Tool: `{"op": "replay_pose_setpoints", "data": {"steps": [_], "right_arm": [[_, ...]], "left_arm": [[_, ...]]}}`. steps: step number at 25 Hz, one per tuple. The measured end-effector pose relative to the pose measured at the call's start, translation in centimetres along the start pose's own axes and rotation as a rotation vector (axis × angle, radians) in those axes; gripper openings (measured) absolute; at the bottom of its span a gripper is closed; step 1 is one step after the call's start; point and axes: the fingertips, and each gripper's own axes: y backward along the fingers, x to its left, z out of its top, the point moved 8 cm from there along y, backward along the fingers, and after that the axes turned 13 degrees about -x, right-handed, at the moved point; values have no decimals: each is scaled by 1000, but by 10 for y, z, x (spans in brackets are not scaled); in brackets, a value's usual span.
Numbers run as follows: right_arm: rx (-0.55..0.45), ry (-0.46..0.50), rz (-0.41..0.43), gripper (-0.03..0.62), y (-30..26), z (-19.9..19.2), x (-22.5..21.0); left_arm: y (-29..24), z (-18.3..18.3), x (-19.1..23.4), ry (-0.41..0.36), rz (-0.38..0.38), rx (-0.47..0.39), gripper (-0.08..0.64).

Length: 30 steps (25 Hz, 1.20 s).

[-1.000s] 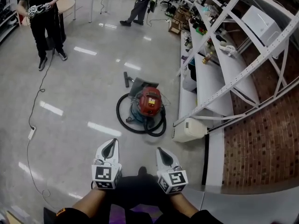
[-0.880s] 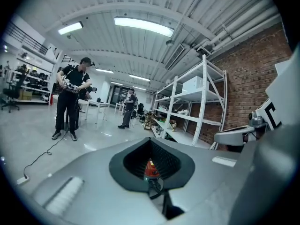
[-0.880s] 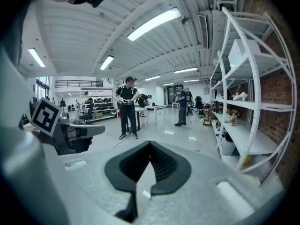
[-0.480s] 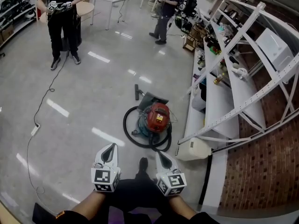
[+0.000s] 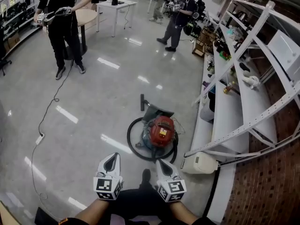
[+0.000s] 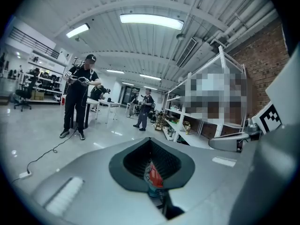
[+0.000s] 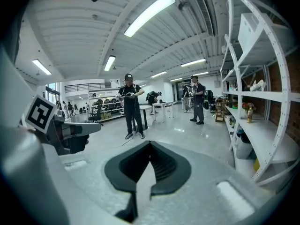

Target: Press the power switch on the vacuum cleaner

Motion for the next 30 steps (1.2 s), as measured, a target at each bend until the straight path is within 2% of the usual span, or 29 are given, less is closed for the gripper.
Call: {"op": "replay_pose_setpoints", "data": {"steps": [11, 18, 24, 30], "right_arm": [[41, -8, 67, -8, -64, -2, -117], [99, -15, 123, -8, -86, -14, -173], [144, -39, 110, -9, -103, -22, -211], [209, -62, 76, -9, -118, -53, -232]], "left_arm": [[-102, -22, -54, -40, 76, 42, 15], [-157, -48, -88, -33, 76, 106, 15], [-192, -68, -106, -70, 51, 173, 15], [-217, -106, -103, -141, 21, 221, 15]]}}
